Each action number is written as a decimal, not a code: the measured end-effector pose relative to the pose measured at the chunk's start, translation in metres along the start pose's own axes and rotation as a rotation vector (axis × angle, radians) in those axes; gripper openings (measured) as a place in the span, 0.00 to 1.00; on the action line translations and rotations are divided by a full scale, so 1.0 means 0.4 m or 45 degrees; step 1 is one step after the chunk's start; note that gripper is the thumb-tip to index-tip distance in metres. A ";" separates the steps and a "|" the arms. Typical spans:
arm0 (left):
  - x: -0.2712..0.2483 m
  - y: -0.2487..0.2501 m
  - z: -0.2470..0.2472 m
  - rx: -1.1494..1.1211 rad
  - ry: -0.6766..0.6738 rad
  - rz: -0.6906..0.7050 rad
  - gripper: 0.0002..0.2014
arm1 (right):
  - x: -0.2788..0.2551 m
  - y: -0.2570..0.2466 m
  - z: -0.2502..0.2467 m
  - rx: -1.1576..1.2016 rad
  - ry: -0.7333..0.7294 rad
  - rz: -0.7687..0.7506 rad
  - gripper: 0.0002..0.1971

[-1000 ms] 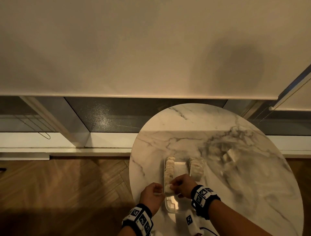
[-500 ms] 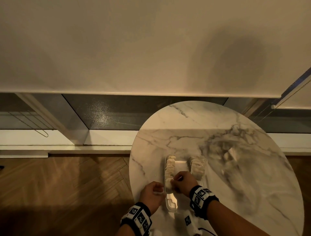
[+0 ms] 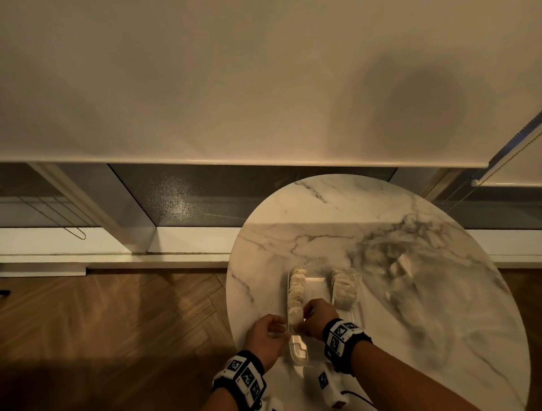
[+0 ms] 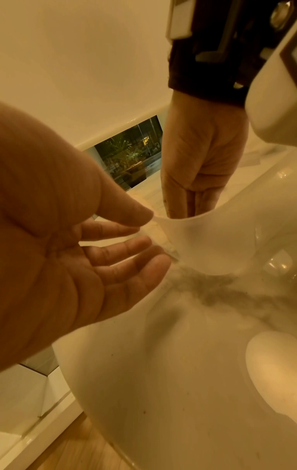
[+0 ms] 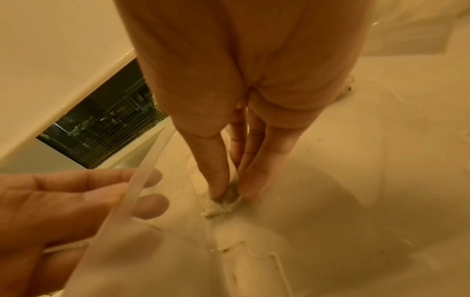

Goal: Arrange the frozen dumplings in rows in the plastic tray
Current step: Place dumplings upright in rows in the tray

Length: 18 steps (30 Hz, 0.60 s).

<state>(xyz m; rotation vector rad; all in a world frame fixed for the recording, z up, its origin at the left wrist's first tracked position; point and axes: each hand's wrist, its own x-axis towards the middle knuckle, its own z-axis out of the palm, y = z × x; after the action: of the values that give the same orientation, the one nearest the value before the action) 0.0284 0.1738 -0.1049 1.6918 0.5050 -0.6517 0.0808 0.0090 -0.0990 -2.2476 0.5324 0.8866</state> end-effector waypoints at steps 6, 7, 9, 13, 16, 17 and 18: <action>-0.015 0.014 0.003 0.029 0.005 0.027 0.12 | 0.001 0.004 -0.004 -0.001 0.029 -0.027 0.17; -0.019 0.016 0.003 0.041 0.006 0.030 0.12 | -0.002 0.002 -0.006 0.002 0.025 -0.025 0.17; -0.025 0.019 0.002 0.074 0.024 0.048 0.13 | -0.007 0.003 -0.010 0.032 0.002 -0.028 0.18; -0.038 0.025 -0.001 0.116 0.085 0.078 0.12 | -0.007 0.007 -0.022 0.057 0.015 -0.040 0.22; -0.051 0.032 0.000 0.145 0.116 0.103 0.11 | -0.010 -0.006 -0.032 -0.007 0.057 -0.128 0.22; -0.054 0.034 0.000 0.157 0.117 0.103 0.11 | -0.015 -0.015 -0.036 -0.028 0.040 -0.162 0.20; -0.061 0.038 0.003 0.169 0.119 0.105 0.12 | -0.017 -0.022 -0.040 -0.036 0.018 -0.192 0.18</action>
<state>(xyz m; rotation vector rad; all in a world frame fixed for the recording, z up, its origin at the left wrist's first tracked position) 0.0200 0.1698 -0.0777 1.8647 0.4634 -0.5579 0.0882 0.0048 -0.0817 -2.2871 0.3537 0.8063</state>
